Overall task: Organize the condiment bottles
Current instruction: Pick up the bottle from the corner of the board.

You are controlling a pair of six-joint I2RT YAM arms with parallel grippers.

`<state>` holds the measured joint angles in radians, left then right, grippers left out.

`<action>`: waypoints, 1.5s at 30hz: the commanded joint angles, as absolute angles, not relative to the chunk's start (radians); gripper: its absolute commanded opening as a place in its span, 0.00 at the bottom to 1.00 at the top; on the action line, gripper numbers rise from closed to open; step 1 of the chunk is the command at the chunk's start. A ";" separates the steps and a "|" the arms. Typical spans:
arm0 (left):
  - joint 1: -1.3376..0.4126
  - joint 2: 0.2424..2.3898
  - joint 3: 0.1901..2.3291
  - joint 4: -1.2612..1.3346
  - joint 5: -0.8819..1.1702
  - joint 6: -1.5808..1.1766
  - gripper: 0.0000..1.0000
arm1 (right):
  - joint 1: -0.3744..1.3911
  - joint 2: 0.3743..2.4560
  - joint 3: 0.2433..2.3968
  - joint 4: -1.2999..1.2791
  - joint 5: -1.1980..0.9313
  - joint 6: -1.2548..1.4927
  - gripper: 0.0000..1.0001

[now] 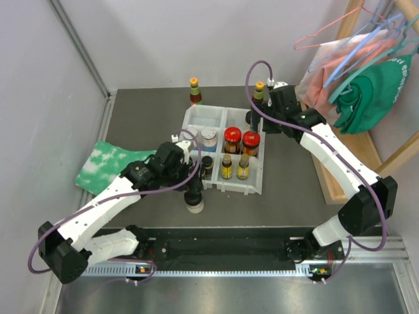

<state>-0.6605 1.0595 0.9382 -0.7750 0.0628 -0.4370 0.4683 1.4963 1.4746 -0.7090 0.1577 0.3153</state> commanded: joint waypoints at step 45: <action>-0.856 1.204 1.274 -0.966 -0.245 -0.534 0.00 | 0.479 1.345 1.327 -0.655 0.141 0.370 0.99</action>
